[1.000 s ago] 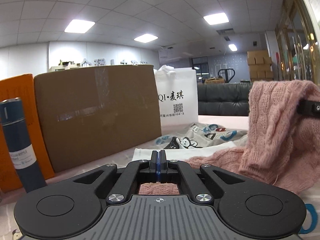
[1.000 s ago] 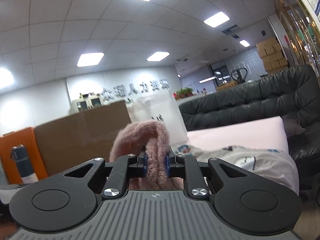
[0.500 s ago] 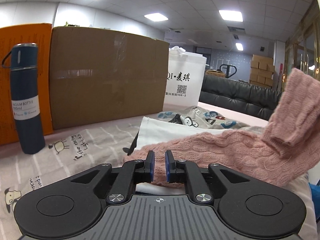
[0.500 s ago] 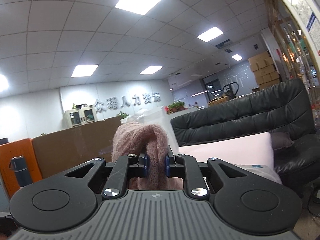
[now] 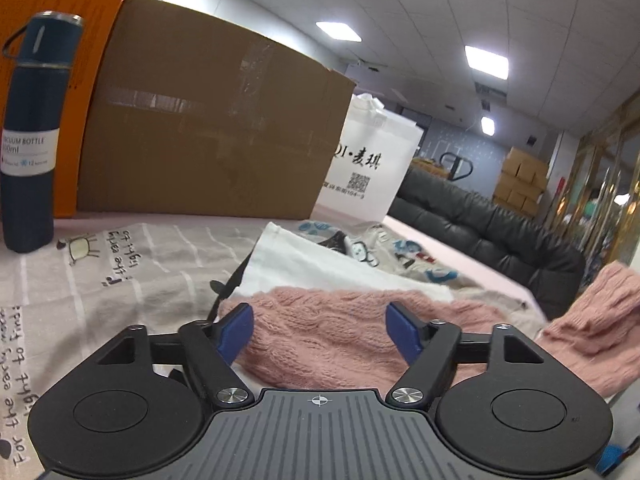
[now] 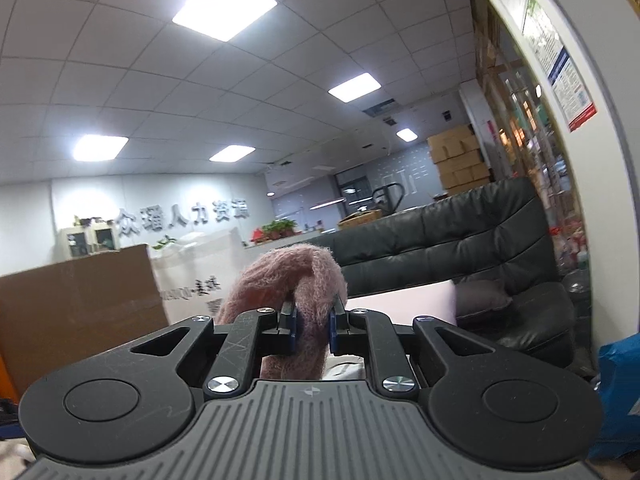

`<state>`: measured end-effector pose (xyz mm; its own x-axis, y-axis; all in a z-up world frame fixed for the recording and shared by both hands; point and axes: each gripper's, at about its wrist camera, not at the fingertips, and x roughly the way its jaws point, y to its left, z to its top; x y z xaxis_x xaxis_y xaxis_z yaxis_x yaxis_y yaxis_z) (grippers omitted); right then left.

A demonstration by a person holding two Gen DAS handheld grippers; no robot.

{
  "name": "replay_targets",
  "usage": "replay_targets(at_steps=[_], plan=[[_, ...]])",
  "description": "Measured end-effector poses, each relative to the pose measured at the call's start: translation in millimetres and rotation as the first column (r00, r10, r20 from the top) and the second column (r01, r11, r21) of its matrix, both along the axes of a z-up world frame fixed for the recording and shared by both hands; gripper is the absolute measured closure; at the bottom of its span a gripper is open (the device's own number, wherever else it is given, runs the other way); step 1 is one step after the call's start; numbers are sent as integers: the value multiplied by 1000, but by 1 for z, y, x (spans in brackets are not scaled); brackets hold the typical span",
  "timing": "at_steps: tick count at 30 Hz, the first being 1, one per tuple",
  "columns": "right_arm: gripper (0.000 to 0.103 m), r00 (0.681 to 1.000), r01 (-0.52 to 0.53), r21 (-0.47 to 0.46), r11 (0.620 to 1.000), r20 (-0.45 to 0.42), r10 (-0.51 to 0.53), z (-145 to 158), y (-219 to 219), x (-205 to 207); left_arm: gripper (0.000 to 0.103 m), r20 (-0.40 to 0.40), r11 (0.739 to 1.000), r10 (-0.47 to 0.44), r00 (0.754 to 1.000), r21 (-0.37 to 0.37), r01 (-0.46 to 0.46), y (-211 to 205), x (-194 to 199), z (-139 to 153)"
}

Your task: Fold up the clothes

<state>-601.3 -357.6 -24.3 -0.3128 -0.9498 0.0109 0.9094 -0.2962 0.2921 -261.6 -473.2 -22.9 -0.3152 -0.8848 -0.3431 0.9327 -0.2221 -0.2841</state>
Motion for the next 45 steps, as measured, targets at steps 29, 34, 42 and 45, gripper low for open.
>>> replay_targets(at_steps=[29, 34, 42, 45], plan=[[90, 993, -86, 5, 996, -76, 87, -16, -32, 44, 84, 299, 991, -93, 950, -70, 118, 15, -60, -4], [90, 989, -125, -63, 990, -89, 119, 9, -12, 57, 85, 264, 979, -74, 962, -164, 120, 48, -49, 22], [90, 961, -254, -153, 955, -155, 231, 48, 32, 97, 85, 279, 957, -2, 960, -278, 82, 116, -2, 52], [90, 941, -318, -135, 938, -166, 295, 53, 41, 118, 85, 283, 958, 34, 959, -284, 50, 142, 22, 53]])
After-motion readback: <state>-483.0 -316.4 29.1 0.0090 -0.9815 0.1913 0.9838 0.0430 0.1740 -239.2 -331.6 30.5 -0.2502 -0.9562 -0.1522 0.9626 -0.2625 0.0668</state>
